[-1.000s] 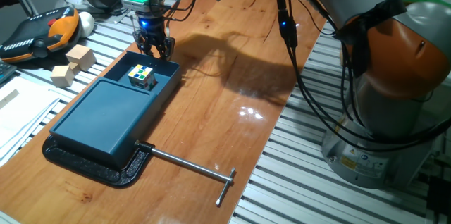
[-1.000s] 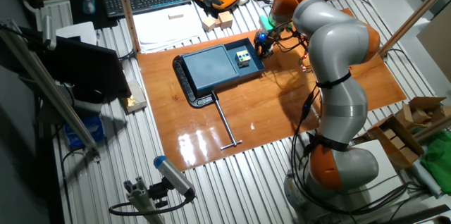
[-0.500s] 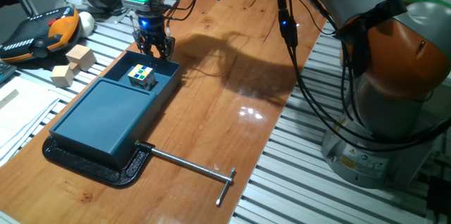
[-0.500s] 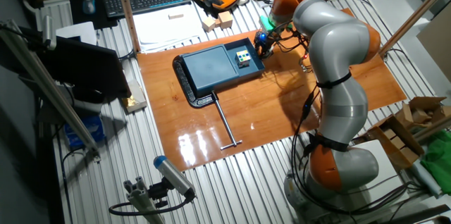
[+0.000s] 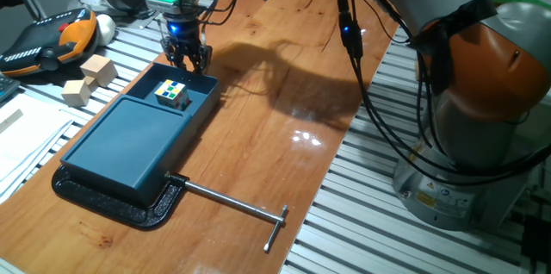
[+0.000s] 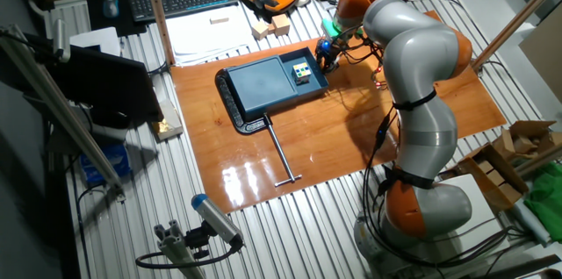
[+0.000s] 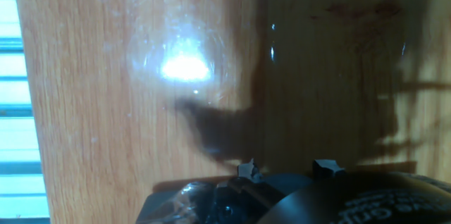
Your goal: Grasp the handle and close the drawer
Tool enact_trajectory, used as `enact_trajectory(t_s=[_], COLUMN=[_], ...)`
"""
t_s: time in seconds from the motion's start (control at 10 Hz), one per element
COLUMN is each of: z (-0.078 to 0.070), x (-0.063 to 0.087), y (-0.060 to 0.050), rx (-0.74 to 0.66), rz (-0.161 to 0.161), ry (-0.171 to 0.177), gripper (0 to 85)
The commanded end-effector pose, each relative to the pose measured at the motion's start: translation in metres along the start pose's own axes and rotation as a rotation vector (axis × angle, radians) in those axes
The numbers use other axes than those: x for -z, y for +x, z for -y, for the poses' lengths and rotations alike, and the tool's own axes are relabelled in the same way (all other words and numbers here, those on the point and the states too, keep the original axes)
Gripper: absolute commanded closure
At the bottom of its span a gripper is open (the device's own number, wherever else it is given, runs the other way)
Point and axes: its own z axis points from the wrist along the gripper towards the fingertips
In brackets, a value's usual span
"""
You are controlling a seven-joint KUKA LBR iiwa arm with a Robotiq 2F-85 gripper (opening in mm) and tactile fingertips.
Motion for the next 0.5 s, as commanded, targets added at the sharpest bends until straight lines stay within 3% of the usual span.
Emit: enact_trajectory(t_s=[0.0,0.4], z=[0.0004,0.0003], x=[-0.0002,-0.0003], y=[0.002,0.0107], rx=[0.0,-0.007], rz=[0.0,0.009], ry=[0.0,0.005], gripper=[84.3,84.3])
